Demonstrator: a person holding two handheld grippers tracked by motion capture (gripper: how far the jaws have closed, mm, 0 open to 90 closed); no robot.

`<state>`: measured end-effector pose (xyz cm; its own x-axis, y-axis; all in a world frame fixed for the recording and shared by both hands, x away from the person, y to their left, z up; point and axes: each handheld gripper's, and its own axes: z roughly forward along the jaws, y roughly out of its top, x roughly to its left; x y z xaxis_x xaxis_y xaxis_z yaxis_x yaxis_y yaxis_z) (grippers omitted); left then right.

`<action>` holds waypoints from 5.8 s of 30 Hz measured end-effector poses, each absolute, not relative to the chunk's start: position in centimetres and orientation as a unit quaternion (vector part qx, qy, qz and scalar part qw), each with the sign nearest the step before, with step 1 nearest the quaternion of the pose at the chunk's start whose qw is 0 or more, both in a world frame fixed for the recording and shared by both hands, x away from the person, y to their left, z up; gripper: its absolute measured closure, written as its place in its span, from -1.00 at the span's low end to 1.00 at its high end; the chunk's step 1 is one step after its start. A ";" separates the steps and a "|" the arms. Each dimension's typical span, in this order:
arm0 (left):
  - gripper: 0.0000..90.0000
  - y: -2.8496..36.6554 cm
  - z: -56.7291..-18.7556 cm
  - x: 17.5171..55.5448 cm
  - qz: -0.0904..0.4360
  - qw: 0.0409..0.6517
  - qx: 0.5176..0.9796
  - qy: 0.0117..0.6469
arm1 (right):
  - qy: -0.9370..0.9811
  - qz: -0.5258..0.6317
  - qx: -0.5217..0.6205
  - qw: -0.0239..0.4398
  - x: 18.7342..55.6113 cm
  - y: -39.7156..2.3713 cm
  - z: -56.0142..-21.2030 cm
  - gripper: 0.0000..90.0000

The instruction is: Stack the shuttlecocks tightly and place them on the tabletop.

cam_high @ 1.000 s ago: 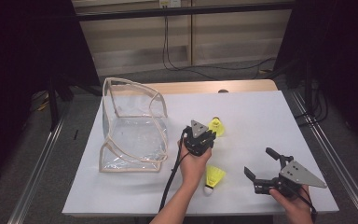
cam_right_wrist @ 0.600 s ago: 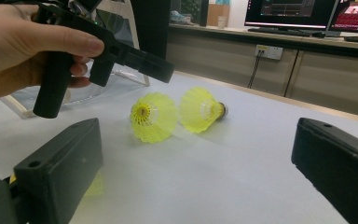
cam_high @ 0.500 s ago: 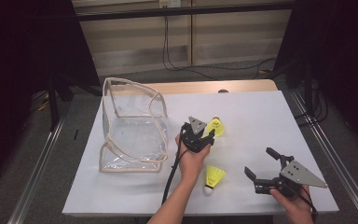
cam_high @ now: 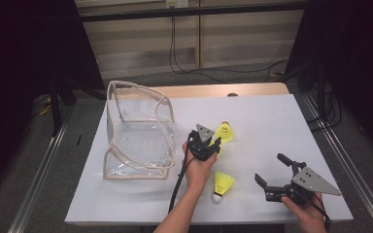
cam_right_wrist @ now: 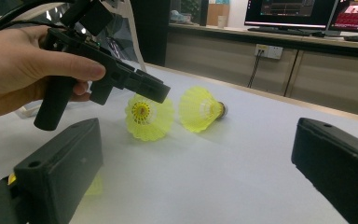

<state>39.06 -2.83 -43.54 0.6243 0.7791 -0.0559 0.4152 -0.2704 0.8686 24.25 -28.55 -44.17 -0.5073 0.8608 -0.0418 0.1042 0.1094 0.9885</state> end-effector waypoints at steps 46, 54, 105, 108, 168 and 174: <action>1.00 -0.5 -41.8 39.4 0.296 0.432 0.743 0.418 | 0.663 0.560 0.362 0.340 24.2 -28.5 -44.1 -0.97; 0.90 -1.1 -42.2 40.1 0.268 0.455 0.741 0.415 | 0.665 0.559 0.362 0.339 24.2 -28.4 -44.2 -0.97; 0.93 -0.4 -42.1 41.2 0.293 0.430 0.741 0.424 | 0.666 0.560 0.359 0.338 24.2 -28.4 -44.2 -0.97; 0.78 -0.7 -42.3 41.3 0.279 0.446 0.738 0.422 | 0.666 0.560 0.359 0.338 24.2 -28.4 -44.2 -0.97; -0.42 -1.3 -40.1 38.0 0.149 0.507 0.750 0.398 | 0.667 0.559 0.359 0.337 24.2 -28.3 -44.1 -0.97; -0.52 -1.1 -40.4 37.3 0.144 0.507 0.755 0.390 | 0.667 0.559 0.360 0.336 24.2 -28.3 -44.2 -0.97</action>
<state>37.31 -1.09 -40.37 0.6545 0.7347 -0.1787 0.4434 -0.1815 0.8777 24.23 -28.29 -44.18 -0.5147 0.8562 -0.0452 0.1052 0.1154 0.9877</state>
